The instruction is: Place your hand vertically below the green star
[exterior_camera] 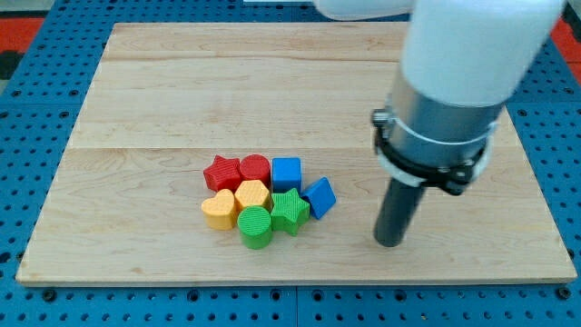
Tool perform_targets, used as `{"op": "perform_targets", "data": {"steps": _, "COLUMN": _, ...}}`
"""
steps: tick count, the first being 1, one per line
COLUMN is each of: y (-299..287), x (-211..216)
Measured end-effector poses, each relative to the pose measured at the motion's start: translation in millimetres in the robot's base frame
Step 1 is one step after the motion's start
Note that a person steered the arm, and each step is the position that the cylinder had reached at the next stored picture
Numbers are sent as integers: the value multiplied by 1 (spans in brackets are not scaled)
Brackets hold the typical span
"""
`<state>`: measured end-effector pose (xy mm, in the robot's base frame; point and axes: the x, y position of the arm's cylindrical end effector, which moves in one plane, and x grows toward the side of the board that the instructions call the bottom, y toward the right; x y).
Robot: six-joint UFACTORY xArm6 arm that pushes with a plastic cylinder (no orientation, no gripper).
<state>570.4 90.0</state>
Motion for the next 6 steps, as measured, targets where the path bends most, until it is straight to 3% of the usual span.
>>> {"op": "perform_targets", "data": {"steps": 1, "y": -30, "x": 0}}
{"op": "perform_targets", "data": {"steps": 3, "y": -32, "x": 0}}
{"op": "perform_targets", "data": {"steps": 6, "y": -133, "x": 7}}
